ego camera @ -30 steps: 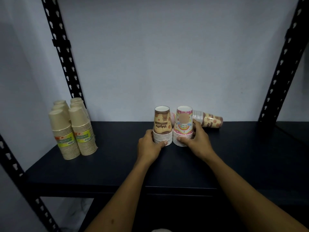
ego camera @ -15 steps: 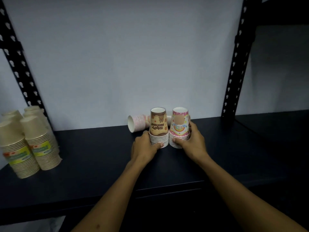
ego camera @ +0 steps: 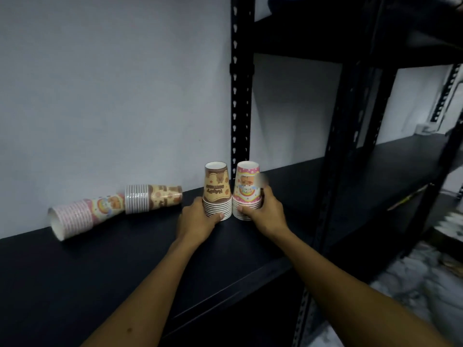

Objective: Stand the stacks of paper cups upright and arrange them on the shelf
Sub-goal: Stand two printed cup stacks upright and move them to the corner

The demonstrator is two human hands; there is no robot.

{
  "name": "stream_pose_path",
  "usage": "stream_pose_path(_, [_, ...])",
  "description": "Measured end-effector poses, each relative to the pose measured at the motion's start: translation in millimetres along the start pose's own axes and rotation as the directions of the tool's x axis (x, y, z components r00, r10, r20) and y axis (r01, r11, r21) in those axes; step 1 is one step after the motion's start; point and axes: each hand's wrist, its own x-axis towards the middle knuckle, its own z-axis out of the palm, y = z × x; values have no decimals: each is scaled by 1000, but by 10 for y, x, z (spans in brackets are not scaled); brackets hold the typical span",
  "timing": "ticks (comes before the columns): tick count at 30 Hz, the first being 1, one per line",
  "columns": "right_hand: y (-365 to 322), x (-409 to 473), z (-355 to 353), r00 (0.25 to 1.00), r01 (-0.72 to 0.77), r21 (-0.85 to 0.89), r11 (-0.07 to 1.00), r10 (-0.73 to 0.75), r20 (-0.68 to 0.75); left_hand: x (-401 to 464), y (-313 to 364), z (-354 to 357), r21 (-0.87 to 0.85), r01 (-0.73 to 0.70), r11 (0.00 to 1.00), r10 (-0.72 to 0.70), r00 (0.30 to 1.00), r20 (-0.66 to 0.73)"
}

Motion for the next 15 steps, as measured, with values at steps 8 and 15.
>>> stream_pose_path(8, [113,390,70,1000,-8,-30,1000,9,9,423,-36,127,-43,-28,999,30,999,26])
stream_pose_path(15, [235,476,139,995,11,-104,995,-21,-94,456,-113,185,-52,-49,997,53,996,76])
